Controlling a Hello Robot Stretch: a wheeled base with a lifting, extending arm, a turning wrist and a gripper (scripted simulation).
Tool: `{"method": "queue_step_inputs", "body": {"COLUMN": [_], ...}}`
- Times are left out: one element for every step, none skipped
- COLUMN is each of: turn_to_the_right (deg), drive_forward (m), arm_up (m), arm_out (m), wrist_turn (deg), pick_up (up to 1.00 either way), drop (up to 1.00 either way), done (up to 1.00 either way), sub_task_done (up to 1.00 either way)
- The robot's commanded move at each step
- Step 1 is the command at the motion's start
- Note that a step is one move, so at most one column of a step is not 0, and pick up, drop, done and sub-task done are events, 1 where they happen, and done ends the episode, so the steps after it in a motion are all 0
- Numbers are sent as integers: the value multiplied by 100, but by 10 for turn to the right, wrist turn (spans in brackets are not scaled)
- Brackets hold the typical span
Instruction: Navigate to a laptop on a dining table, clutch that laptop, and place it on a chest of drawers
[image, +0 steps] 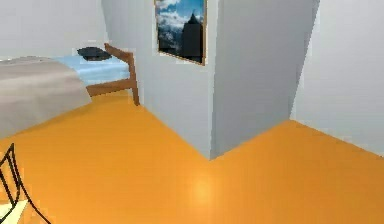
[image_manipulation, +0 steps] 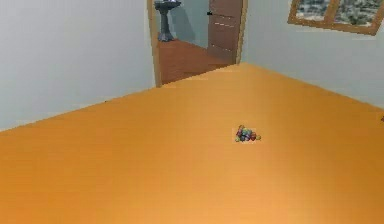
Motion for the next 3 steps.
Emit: {"method": "queue_step_inputs", "body": {"turn_to_the_right": [0,-360,0], "drive_forward": [75,0,100], "arm_up": [0,0,0], "arm_out": [0,0,0], "wrist_turn": [0,0,0], "pick_up": [0,0,0], "drop": [0,0,0], "done": [0,0,0], "sub_task_done": [0,0,0]}}
